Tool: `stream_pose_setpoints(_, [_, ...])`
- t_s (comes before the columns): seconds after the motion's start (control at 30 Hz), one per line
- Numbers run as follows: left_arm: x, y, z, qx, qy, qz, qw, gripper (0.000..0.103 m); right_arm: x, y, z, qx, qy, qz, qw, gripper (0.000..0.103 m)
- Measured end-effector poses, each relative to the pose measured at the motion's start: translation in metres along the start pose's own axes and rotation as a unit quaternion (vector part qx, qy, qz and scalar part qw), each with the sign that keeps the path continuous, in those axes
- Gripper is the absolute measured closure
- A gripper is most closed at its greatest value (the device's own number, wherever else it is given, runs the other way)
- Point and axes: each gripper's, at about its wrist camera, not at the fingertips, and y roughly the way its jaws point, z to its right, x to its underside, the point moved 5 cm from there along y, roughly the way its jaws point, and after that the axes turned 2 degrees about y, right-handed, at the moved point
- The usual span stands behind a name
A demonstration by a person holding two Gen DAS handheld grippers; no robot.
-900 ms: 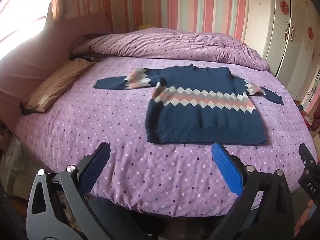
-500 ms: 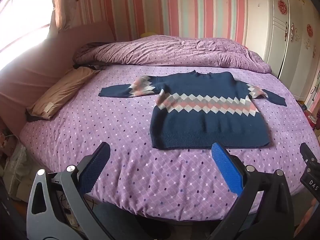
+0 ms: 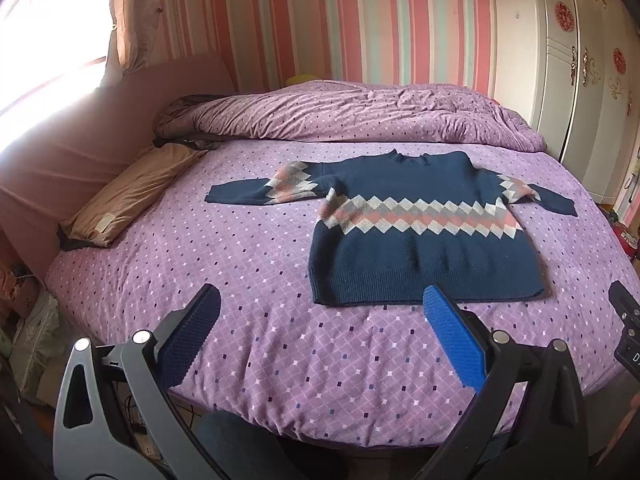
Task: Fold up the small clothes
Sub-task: 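Move both grippers toward the navy diamond-pattern sweater on the bed, then lower the right gripper onto the nearest sleeve cuff and close it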
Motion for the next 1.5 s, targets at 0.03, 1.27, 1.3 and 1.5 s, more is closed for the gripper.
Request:
stream_pose_setpoints(0.03, [0.000, 0.000, 0.000, 0.001, 0.000, 0.000, 1.0000, 0.003, 0.002, 0.000, 0.000, -0.001, 0.000, 0.000, 1.000, 0.001])
stream_pose_setpoints(1.27, [-0.032, 0.060, 0.020, 0.014, 0.027, 0.010, 0.9995, 0.003, -0.031, 0.072, 0.002, -0.055, 0.019, 0.008, 0.998, 0.001])
stream_pose_setpoints(1.3, [-0.036, 0.064, 0.022, 0.014, 0.026, 0.010, 0.9995, 0.003, -0.037, 0.077, 0.005, -0.055, 0.019, 0.014, 0.998, 0.001])
stream_pose_setpoints(1.5, [-0.072, 0.092, 0.038, 0.024, 0.019, 0.015, 0.9994, 0.003, -0.069, 0.109, 0.018, -0.040, 0.001, 0.037, 0.999, 0.001])
